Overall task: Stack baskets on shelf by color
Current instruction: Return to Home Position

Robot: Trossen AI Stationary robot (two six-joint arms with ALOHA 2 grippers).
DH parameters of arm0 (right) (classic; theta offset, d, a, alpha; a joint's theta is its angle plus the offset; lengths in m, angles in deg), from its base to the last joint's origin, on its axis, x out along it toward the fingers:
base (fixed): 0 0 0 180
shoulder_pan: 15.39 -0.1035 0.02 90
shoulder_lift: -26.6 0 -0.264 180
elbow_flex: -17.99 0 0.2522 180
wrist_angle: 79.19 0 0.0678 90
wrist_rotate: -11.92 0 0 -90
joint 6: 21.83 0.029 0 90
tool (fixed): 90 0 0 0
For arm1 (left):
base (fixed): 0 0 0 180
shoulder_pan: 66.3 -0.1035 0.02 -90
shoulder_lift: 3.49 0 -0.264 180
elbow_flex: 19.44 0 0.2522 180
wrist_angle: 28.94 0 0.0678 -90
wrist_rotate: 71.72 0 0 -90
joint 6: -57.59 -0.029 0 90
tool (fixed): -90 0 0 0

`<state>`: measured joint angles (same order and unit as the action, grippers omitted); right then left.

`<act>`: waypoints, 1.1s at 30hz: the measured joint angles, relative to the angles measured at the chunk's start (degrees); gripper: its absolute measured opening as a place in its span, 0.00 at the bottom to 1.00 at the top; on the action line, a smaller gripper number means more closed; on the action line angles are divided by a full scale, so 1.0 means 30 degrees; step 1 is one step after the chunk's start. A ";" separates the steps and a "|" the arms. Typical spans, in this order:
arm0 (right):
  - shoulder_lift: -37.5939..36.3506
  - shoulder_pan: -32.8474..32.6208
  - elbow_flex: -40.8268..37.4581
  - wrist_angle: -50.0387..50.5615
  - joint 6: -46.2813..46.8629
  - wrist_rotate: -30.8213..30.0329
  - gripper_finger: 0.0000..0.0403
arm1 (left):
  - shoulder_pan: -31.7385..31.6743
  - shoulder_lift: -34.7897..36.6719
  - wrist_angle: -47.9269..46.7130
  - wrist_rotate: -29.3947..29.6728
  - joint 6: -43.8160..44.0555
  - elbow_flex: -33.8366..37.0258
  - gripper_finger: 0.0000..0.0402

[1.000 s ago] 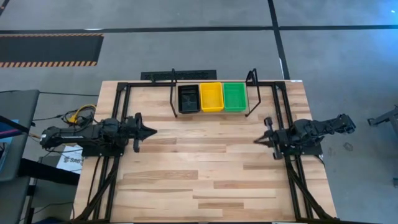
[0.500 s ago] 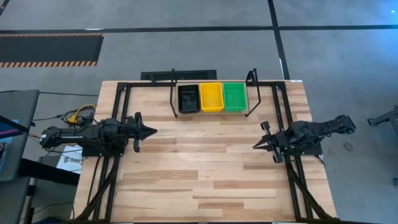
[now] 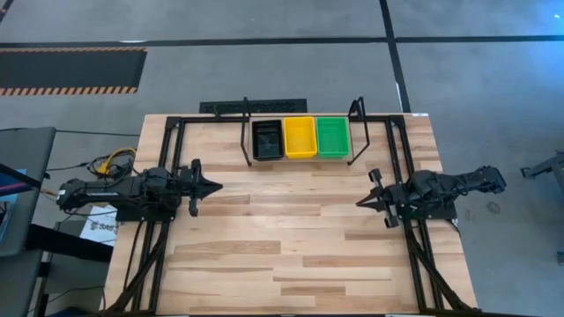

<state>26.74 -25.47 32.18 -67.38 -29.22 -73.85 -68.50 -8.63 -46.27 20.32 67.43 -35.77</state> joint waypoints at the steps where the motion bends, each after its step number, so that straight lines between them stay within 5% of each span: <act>1: 0.0000 0.0056 -0.0007 0.0000 0.0171 -0.0003 0.09 | 0.0000 0.0000 -0.0011 0.0025 0.0031 0.0000 0.00; 33: 0.0000 0.0048 -0.0044 -0.0066 0.0981 -0.0040 0.09 | 0.0000 0.0000 -0.0219 0.0016 0.0285 -0.0022 0.00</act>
<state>26.74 -25.33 32.05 -67.58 -26.28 -73.96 -68.50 -8.63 -46.93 20.37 68.29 -35.84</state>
